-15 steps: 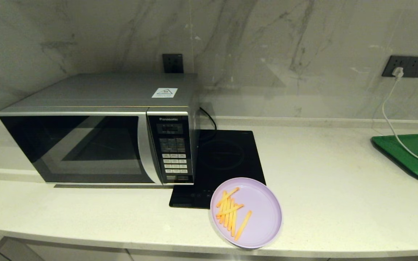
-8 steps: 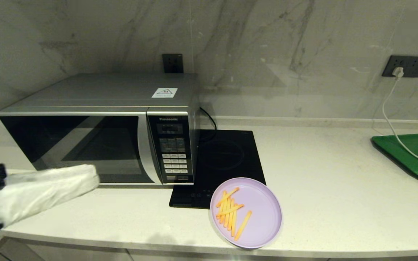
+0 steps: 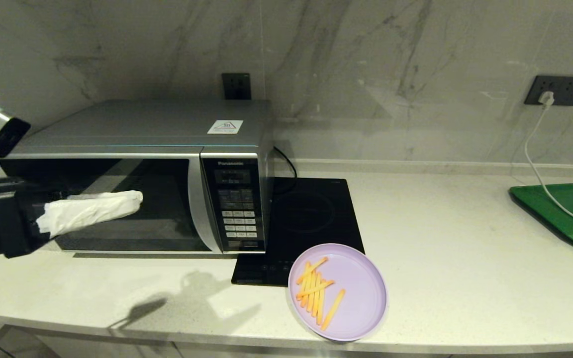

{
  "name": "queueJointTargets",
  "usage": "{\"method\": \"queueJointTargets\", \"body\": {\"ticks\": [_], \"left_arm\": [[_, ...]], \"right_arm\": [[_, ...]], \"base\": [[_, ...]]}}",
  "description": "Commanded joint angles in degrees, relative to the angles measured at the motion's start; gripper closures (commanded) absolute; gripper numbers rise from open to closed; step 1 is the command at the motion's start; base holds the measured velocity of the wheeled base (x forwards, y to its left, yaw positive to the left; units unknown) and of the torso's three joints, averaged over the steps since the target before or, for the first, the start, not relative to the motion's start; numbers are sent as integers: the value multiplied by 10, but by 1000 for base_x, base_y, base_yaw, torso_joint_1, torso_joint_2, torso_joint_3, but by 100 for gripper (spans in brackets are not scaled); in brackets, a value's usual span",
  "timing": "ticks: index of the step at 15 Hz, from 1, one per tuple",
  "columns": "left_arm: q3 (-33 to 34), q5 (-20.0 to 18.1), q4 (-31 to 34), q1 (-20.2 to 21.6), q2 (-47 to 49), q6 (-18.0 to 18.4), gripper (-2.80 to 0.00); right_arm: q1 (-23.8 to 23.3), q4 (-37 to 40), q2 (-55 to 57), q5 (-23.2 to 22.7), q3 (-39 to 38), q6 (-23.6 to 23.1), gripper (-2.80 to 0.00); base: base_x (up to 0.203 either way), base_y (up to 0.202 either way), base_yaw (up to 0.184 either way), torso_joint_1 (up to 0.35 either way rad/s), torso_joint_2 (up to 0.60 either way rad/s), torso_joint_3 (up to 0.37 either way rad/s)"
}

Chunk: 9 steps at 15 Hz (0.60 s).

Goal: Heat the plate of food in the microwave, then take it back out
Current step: Open the microwave oven

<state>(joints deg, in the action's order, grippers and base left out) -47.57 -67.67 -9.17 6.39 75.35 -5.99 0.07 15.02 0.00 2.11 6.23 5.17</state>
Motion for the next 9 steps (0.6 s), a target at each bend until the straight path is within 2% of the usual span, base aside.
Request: {"method": "queueJointTargets", "body": {"ticks": [1, 3, 5, 9], "left_arm": [[21, -81, -4, 37, 69, 37, -280], [30, -83, -4, 37, 100, 70, -280], [32, -84, -7, 37, 132, 85, -280], [44, -81, -97, 23, 220, 111, -280]], "right_arm": [[0, 1, 0, 0, 0, 0, 0], [0, 1, 0, 0, 0, 0, 0], [0, 1, 0, 0, 0, 0, 0], [1, 1, 0, 0, 0, 0, 0]], "base": [[0, 0, 0, 0, 0, 0], [0, 0, 0, 0, 0, 0], [0, 0, 0, 0, 0, 0], [0, 0, 0, 0, 0, 0]]}}
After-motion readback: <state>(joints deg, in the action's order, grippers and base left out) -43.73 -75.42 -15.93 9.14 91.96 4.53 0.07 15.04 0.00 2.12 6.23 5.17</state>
